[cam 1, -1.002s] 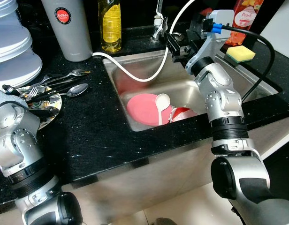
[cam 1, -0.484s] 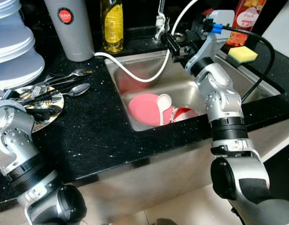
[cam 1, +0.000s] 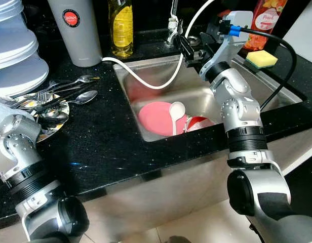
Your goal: Kitchen organization
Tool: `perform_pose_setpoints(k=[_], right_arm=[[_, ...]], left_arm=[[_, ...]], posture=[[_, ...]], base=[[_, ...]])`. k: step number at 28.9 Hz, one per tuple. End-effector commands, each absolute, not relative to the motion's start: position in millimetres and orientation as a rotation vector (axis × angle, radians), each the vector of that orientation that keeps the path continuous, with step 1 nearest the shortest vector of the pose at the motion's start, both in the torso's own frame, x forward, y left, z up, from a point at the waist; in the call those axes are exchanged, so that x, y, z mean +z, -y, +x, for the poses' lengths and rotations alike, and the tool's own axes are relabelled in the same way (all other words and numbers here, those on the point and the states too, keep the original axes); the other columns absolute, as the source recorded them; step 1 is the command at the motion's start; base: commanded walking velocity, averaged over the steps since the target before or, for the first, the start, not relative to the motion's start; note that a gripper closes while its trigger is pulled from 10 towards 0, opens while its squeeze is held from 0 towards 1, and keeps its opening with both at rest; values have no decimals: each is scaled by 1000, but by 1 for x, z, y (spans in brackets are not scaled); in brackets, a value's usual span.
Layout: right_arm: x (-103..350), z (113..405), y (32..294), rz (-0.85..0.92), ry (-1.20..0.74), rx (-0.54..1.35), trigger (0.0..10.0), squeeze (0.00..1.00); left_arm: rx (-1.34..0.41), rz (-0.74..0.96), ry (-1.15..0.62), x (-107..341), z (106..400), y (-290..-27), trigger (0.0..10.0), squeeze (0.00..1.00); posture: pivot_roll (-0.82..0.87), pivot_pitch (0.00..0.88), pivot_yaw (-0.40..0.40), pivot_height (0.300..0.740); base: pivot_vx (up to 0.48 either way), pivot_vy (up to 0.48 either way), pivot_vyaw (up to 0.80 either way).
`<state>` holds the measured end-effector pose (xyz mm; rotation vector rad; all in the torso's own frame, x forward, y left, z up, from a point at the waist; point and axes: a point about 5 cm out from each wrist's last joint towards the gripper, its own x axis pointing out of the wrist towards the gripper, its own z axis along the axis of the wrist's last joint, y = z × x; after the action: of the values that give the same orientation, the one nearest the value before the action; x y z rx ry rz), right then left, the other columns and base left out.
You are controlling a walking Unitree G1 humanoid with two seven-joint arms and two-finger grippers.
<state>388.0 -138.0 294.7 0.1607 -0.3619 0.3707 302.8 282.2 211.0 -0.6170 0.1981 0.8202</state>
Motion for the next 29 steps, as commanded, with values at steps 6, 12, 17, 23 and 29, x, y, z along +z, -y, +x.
perform_pose_setpoints(k=[6,12,17,23,29], right_arm=[[296,386,139,163,367,370,10000,0],[297,386,138,165,370,372,10000,0],[298,386,138,164,374,376,10000,0],[299,385,136,164,383,392,10000,0],[299,385,135,164,388,399,10000,0]], left_arm=[[833,-609,-276,195,302,-283,0,0],[861,-462,-94,225,301,-286,275,0],[883,-291,104,257,296,-279,10000,0],[897,-136,261,279,289,-260,10000,0],[827,-24,323,287,291,-238,10000,0]], posture=[[-24,25,-16,740],[-25,26,-16,740],[-24,27,-17,740],[-24,27,-17,740],[-25,21,-16,740]], base=[[0,0,0],[0,0,0],[0,0,0],[0,0,0],[0,0,0]])
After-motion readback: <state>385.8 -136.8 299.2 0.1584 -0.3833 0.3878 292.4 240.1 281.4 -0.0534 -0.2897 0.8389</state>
